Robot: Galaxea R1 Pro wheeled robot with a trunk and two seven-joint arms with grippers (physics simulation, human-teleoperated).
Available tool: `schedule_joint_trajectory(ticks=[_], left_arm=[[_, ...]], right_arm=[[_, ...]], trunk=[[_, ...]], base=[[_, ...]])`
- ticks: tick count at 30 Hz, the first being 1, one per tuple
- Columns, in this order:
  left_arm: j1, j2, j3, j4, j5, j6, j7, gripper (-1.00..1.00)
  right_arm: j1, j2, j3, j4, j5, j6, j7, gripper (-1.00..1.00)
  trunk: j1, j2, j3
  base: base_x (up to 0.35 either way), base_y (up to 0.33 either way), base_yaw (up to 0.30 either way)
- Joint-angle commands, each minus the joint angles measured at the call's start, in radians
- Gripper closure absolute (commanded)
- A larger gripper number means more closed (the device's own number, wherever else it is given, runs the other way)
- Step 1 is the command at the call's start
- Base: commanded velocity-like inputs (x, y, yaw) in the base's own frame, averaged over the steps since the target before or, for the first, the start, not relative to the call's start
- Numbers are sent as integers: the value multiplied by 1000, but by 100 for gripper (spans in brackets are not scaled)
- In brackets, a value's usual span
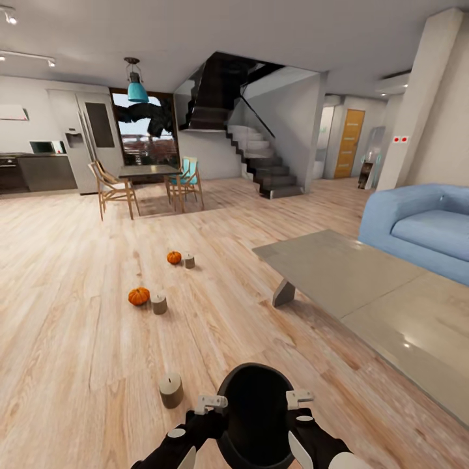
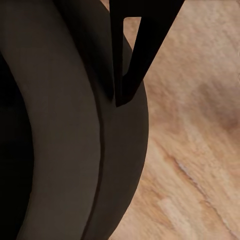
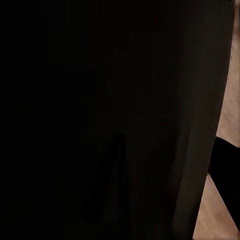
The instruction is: Place each of the two pumpkins and all three candles from the living room inside a cabinet in the living room (use any cabinet), then make sure every cabinet is closed, and position the cauldron so it is next to a table in the living room.
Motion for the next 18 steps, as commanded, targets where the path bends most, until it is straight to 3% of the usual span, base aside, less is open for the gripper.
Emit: schedule_joint_trajectory(ticks=[1,18], left_arm=[[-1,0,-7,-8,15,4,-33,100],[-1,0,-7,-8,15,4,-33,100]], right_arm=[[0,0,10,-2,-4,8,-3,100],[0,0,10,-3,-4,-6,-1,100]], trunk=[[-4,7,2],[-69,126,56]], base=[[0,0,0],[0,0,0]])
